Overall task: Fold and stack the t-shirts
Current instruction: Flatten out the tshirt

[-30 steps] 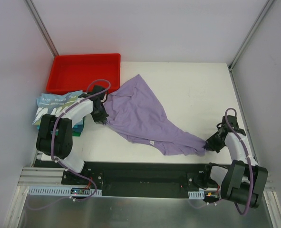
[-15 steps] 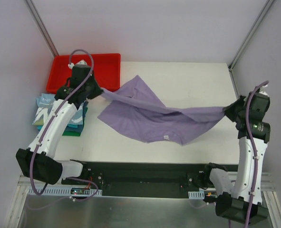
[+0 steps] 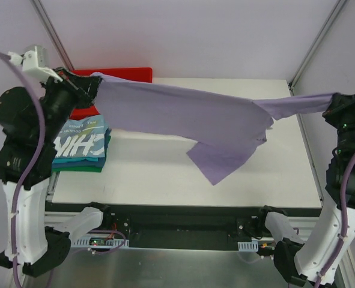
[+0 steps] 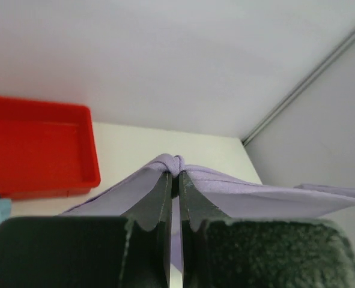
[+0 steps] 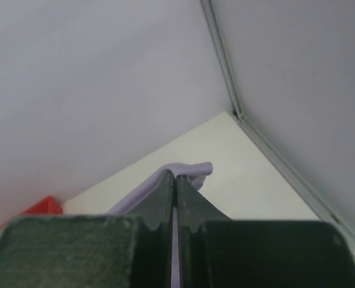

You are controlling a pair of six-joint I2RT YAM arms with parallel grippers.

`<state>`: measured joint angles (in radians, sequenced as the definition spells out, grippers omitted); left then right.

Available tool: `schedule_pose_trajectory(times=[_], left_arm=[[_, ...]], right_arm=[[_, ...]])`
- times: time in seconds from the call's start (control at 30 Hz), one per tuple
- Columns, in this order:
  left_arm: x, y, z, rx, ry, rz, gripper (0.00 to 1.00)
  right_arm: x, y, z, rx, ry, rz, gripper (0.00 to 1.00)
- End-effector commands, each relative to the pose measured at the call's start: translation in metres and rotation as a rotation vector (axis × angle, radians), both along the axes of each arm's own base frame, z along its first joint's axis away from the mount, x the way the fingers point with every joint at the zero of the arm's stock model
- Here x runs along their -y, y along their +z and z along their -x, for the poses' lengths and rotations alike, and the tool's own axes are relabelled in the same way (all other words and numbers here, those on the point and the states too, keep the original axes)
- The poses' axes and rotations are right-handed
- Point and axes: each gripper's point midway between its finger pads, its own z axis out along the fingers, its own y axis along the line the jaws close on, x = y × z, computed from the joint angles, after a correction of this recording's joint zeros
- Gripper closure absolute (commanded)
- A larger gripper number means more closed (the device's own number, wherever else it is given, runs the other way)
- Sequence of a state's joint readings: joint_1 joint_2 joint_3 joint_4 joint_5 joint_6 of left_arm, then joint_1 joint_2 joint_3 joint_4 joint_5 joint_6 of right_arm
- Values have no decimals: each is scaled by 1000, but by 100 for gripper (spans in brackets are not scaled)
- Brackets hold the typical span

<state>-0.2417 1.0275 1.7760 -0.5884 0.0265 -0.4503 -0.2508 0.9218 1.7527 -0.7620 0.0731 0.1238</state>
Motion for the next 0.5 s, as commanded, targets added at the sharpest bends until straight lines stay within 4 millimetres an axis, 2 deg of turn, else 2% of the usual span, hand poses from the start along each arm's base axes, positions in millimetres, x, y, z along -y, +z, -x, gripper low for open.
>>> schedule_pose_trajectory(times=[0.0,0.13,0.2,0.27,0.37,0.47], left_arm=[[5,46,51,184,-107,-53,100],[8,67,88,269,-172,-40,100],[8,73,102,299,-188,-32,100],[10,76,114,318,-215,-23,100],[12,78,121,323,-237,-10,100],[17,71,108,279,-251,4,100]], right_arm=[[16,72,60,155,-157,144,99],[13,115,112,290,-215,219,99],[14,129,132,334,-250,250,99],[16,139,142,360,-281,280,99],[24,144,140,351,-305,316,99],[34,143,120,313,-311,342,99]])
